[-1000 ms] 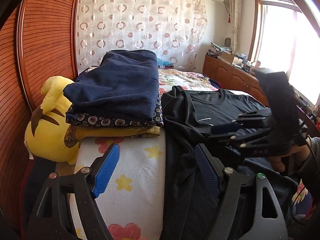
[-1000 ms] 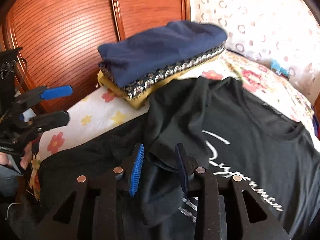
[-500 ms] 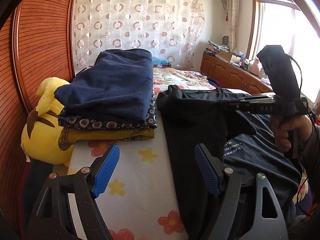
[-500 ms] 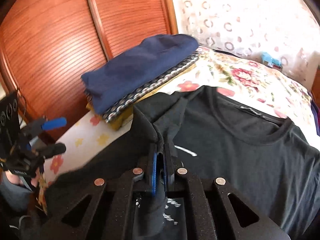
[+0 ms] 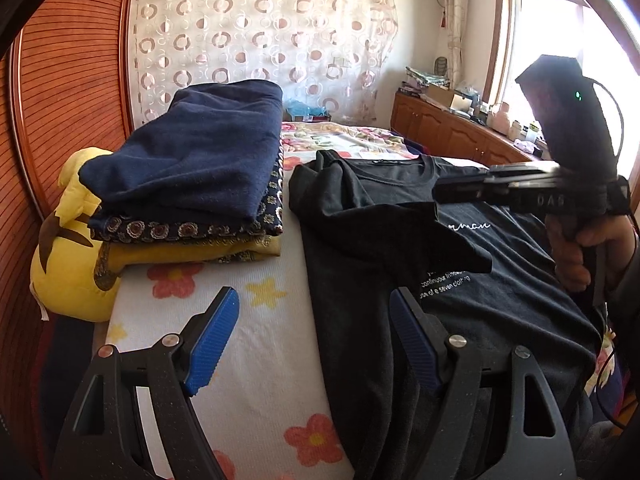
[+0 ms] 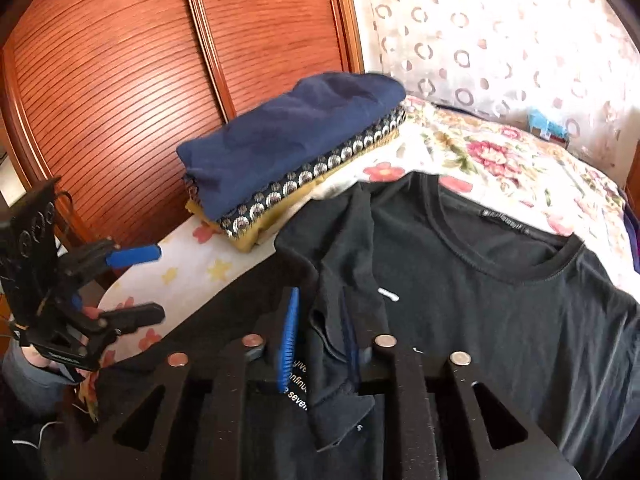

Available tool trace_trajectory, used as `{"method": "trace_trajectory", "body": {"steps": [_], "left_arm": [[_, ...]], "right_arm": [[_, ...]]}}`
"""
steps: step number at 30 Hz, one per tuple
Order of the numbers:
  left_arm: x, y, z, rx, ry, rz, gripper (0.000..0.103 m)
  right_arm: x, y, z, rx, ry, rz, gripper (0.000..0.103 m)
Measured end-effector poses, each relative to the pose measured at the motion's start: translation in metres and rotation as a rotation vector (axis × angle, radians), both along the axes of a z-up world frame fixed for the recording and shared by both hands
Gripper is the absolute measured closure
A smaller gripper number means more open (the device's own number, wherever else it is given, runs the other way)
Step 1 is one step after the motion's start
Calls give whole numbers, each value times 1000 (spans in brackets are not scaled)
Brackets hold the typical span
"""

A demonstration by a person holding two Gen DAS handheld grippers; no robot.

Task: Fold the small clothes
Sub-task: 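Fold the gripped shirt side inward over the chest with the right tool, release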

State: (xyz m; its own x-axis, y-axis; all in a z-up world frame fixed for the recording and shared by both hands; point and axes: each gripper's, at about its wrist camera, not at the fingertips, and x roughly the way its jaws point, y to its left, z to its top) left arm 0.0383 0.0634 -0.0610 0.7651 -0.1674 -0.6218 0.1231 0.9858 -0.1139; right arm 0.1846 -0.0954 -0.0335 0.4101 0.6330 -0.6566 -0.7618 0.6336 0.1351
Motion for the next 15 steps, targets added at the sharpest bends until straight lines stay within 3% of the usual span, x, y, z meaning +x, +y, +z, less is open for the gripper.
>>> {"method": "trace_trajectory", "body": {"steps": [5,15], "left_arm": [[1,-5,0,-5,1,-8,24],[-1,-6,-1,-5,5,-8,24]], "right_arm": [[3,-2,0,-17,-16,-46,79],[6,13,-10,0,34,4,80]]}}
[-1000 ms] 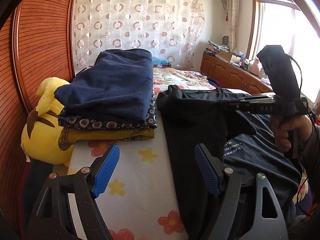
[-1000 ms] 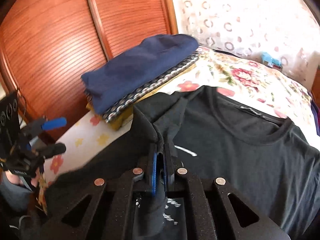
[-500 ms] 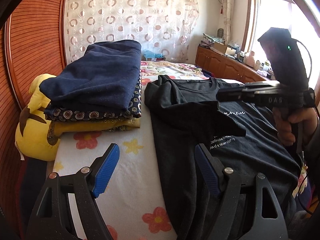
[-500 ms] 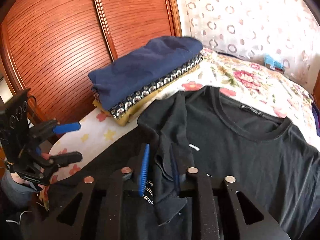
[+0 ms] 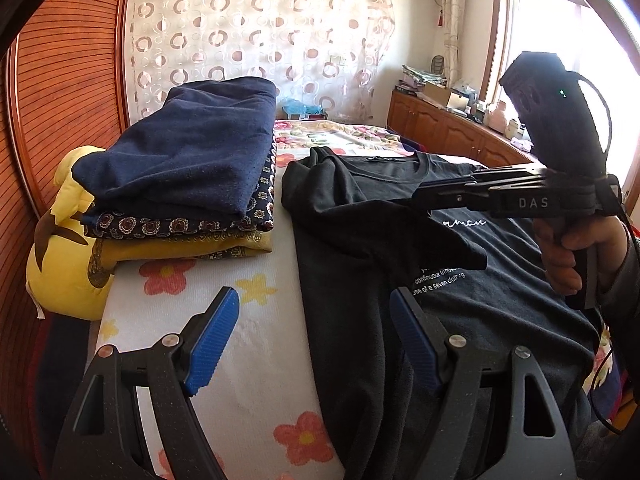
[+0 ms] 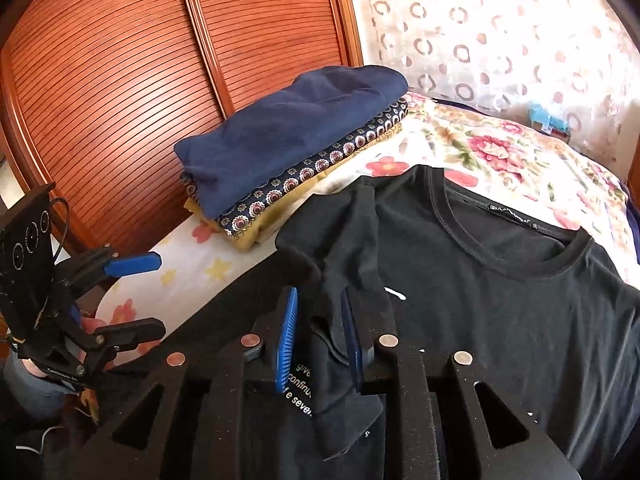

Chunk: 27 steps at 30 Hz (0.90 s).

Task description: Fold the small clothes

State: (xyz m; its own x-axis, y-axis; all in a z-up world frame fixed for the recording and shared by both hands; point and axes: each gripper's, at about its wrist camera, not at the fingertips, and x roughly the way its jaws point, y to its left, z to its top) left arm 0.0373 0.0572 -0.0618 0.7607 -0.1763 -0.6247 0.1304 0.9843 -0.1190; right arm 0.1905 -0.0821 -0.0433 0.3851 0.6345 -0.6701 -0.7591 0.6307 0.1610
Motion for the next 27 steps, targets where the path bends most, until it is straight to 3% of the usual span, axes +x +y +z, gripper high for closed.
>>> {"method": "trace_trajectory", "body": {"steps": [2,5,11,14,18,20,23,27], "left_arm": [[0,0,0,-1,0,0,24],[2,-2,0,1,1,-5,24],[9,-7,6,14,-10,-23,24],[21,-11,14,12,-18,-38,24],[44,-14,25,17,-10,-48,24],[56,-16,31,30,-11,-58,24],[77,-22,36,54,2,-74,24],[107,-31,34,86,31,-86,25]], "right_arm": [[3,1,-1,-3,7,2,97],[7,-3,1,9,0,-21,101],[22,-27,21,44,-64,-127,101],[39,-39,23,-48,-143,-258,101],[72,-56,7,-148,-122,-378,101],[76,-61,-1,-180,-112,-401,101],[76,-66,-6,-183,-97,-404,90],[70,-78,-11,-191,-89,-396,85]]}}
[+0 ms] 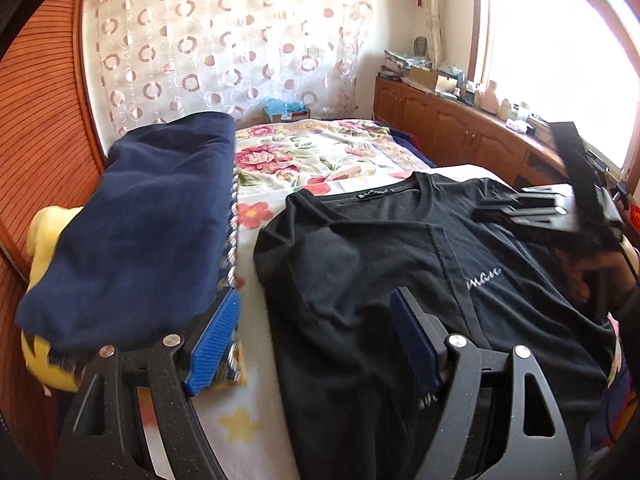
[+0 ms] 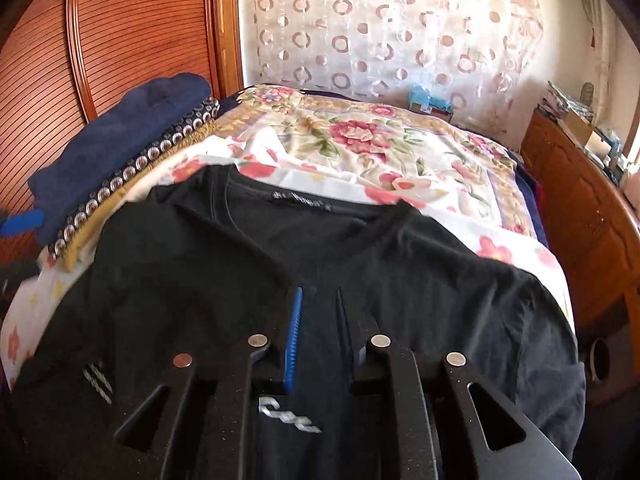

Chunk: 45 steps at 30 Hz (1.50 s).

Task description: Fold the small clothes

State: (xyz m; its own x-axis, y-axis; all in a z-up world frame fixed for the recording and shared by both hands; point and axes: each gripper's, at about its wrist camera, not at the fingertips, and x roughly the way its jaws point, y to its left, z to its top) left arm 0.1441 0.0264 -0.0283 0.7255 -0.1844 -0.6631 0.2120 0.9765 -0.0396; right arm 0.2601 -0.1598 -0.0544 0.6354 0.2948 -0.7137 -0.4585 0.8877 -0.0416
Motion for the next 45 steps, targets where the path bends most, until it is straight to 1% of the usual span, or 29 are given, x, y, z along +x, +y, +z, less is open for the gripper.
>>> {"method": "trace_trajectory", "body": {"steps": [2,4,8,10,12,15,16,17,18,19,20,22,24,28,30,33,35,36,37,38,39,40,42,44,45], "left_arm": [[16,-7,-4,36,23,4,36],[28,-11,-8,59,47,4,41],[54,-16,-21,123,105,33,46],[61,-17,-28,143,138,49,49],[65,-18,-35,176,154,59,51],[69,-18,-41,193,166,60,56],[69,-18,-42,202,168,58,63],[70,-19,-42,213,168,55,73],[69,-19,-42,217,171,50,78],[69,-19,-41,223,171,42,91],[68,-18,-40,230,167,32,95],[63,-17,-33,258,137,24,96],[59,-12,-19,289,90,39,97],[65,20,7,282,58,112,97],[68,31,12,260,77,107,97],[66,35,14,237,74,95,93],[63,34,16,214,64,97,82],[58,34,18,182,50,84,80],[52,32,21,155,35,69,74],[46,28,23,134,21,57,64],[42,26,25,122,9,48,62],[35,23,27,111,-6,39,61],[21,13,30,91,-32,24,53],[4,5,32,60,-62,3,21],[0,2,33,48,-69,-6,20]], "right_arm": [[-4,-10,-1,-11,4,-2,85],[-11,-23,-1,-17,4,-6,85],[-28,-49,-5,-30,6,-15,85],[-36,-58,-9,-37,8,-15,85],[-44,-67,-14,-41,14,-17,85],[-49,-75,-20,-48,23,-29,85],[-50,-77,-22,-47,27,-33,85],[-49,-80,-24,-36,35,-35,85],[-48,-82,-23,-14,40,-36,85],[-48,-85,-22,-1,44,-42,85],[-48,-87,-21,8,49,-49,85],[-48,-89,-20,22,53,-49,85],[-49,-88,-21,24,53,-49,85],[-49,-89,-22,23,52,-50,85],[-50,-89,-22,23,52,-50,85],[-47,-88,-24,20,51,-51,85],[-45,-85,-26,15,49,-51,84],[-46,-85,-26,13,48,-52,84],[-45,-85,-26,12,48,-52,84],[-45,-84,-26,12,47,-52,84],[-45,-85,-26,13,48,-52,84],[-45,-85,-26,14,48,-51,84],[-45,-86,-26,16,49,-51,84],[-44,-86,-26,16,49,-51,84],[-44,-86,-26,17,49,-51,84]]}}
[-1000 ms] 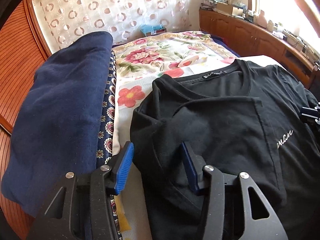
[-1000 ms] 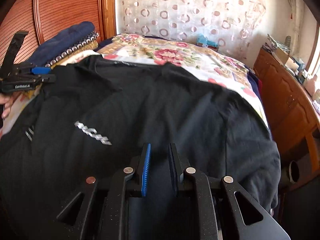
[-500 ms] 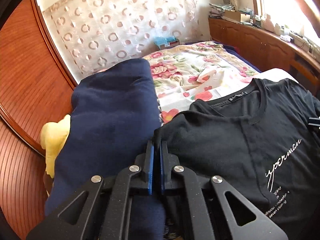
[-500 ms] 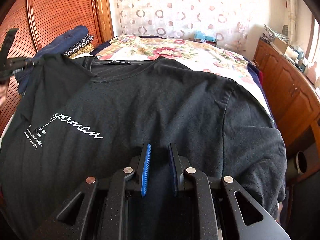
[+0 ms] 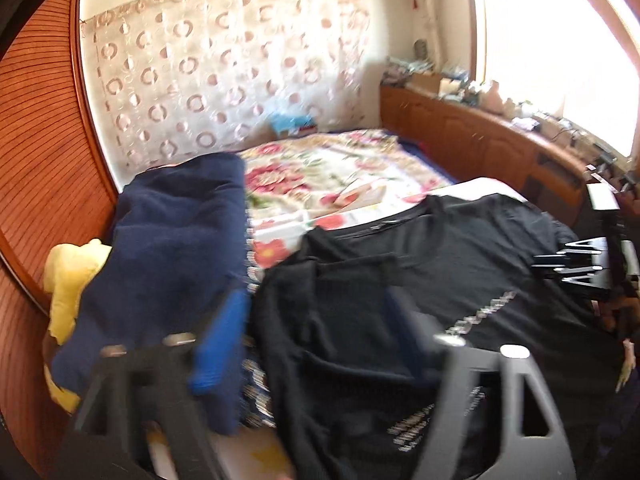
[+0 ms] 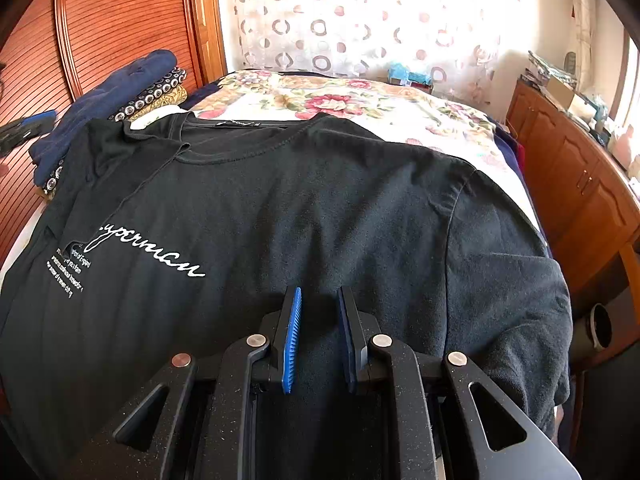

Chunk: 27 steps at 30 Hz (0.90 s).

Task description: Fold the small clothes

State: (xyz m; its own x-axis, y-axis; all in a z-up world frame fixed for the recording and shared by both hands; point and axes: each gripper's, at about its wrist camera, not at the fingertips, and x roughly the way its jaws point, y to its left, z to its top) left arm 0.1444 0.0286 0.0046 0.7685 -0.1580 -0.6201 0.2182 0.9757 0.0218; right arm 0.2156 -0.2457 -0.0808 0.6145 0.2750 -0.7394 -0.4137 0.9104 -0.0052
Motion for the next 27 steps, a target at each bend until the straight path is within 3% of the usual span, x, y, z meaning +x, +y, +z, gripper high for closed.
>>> {"method": "trace_trajectory", "body": {"steps": [4,10,19,24,27], "left_arm": [[-18,-10,-7,-68,9,-23,20],[-27,-25,-40,-94,73,-31,20],[-26,-38,-77,-68,165,-31,20],[-23,-43,-86,-43,203,-34,20],[-24,-47,-88,-16,216,-42,20]], "right_arm": [[1,0,0,0,0,0,84],[2,-3,0,17,5,-5,84],[3,-5,0,25,6,-16,84],[-6,-32,17,53,-49,-78,84],[-8,-63,24,61,-70,-155,68]]}}
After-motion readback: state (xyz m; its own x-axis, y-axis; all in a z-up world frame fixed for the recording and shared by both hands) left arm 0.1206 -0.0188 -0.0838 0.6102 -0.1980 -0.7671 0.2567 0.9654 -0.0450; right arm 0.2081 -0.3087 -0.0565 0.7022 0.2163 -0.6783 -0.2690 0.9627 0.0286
